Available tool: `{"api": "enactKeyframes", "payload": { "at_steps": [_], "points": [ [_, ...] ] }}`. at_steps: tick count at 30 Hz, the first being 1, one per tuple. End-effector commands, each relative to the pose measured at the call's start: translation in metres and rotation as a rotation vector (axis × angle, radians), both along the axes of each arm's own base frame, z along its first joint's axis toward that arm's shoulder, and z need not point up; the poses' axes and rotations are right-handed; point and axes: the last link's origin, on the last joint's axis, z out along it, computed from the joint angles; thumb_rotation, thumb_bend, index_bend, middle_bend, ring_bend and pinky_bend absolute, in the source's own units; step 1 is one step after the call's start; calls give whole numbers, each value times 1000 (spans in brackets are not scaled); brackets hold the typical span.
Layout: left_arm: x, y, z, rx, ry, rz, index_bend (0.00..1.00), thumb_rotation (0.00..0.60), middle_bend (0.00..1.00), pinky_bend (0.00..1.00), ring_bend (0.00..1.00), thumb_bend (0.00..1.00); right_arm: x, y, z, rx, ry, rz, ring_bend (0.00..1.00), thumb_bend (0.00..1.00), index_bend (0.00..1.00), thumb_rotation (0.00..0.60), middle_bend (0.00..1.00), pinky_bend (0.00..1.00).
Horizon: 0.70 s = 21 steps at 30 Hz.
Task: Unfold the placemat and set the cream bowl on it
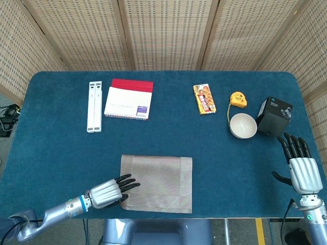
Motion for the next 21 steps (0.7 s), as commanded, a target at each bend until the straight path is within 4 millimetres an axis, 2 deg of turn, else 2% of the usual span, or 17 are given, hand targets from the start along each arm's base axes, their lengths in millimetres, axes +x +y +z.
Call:
{"api": "enactKeyframes", "payload": {
  "at_steps": [1,5,9,12,15,18,21],
  "points": [
    [2,1,0,2,-7,5,701,600,0,0,0,544,0,0,0,1,0,1,0,0,39,600,0,0],
    [8,3,3,7,-29,9,769,600,0,0,0,572,1,0,-1,1,0,3,0,0,39,600,0,0],
    [15,8,7,30,-60,12,784,600,0,0,0,573,1,0,0,-1,-1,4,0,0,39,600,0,0],
    [27,19,14,76,-131,44,788,600,0,0,0,573,1,1,1,-6,-2,5,0,0,40,600,0,0],
    [42,40,21,114,-199,107,791,600,0,0,0,573,1,1,1,-5,-1,8,0,0,39,600,0,0],
    [65,80,31,151,-266,230,796,600,0,0,0,573,2,2,-1,0,3,13,0,0,40,600,0,0],
    [82,109,36,167,-300,321,802,600,0,0,0,573,3,2,-2,1,6,14,0,0,42,600,0,0]
  ]
}}
